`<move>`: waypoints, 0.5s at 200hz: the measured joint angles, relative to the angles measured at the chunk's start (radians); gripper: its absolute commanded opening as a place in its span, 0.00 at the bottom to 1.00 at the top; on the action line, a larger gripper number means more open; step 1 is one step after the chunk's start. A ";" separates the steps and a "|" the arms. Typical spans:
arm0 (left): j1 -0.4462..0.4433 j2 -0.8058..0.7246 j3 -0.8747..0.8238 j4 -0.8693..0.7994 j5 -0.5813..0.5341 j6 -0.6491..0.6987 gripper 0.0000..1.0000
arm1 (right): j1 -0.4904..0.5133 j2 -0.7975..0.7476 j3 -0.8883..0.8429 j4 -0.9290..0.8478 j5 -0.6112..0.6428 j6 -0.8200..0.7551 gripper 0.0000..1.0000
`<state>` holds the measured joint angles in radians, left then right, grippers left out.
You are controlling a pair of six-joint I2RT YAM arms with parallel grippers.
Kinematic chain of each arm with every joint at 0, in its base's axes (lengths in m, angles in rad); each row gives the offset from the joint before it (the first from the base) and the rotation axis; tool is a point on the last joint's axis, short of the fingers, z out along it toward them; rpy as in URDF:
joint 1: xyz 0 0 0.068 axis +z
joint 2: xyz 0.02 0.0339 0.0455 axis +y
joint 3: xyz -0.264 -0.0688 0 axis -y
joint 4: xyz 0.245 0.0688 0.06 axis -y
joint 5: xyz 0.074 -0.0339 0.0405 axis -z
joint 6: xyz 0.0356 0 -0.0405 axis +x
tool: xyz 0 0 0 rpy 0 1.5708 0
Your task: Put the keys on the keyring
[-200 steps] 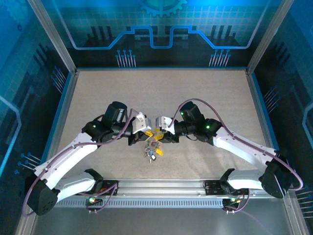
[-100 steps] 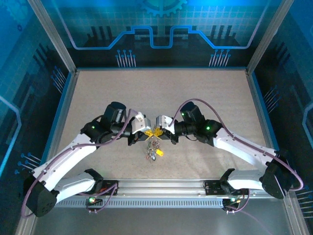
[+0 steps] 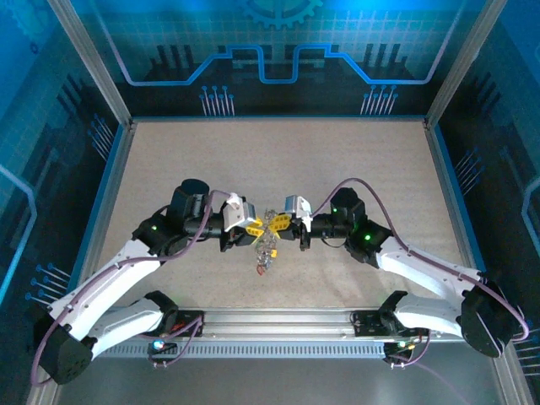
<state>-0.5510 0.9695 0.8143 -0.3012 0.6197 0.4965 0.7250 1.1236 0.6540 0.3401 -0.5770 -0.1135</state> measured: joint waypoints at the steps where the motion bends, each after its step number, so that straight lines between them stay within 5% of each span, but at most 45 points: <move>1: 0.000 0.000 0.000 0.001 0.002 -0.001 0.26 | 0.000 0.000 0.000 0.002 0.000 0.001 0.00; 53: 0.000 0.012 0.000 0.038 0.025 -0.022 0.18 | 0.000 -0.003 -0.013 0.044 -0.008 0.021 0.00; 78: 0.000 0.012 0.000 0.047 0.031 -0.030 0.00 | 0.000 -0.003 -0.013 0.044 -0.015 0.020 0.00; 100: 0.000 0.013 0.000 0.044 0.031 -0.020 0.00 | 0.000 -0.003 -0.013 0.042 -0.018 0.019 0.00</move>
<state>-0.5507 0.9821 0.8146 -0.2569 0.6502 0.4767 0.7254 1.1202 0.6411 0.3817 -0.5953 -0.0940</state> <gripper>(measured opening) 0.057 0.046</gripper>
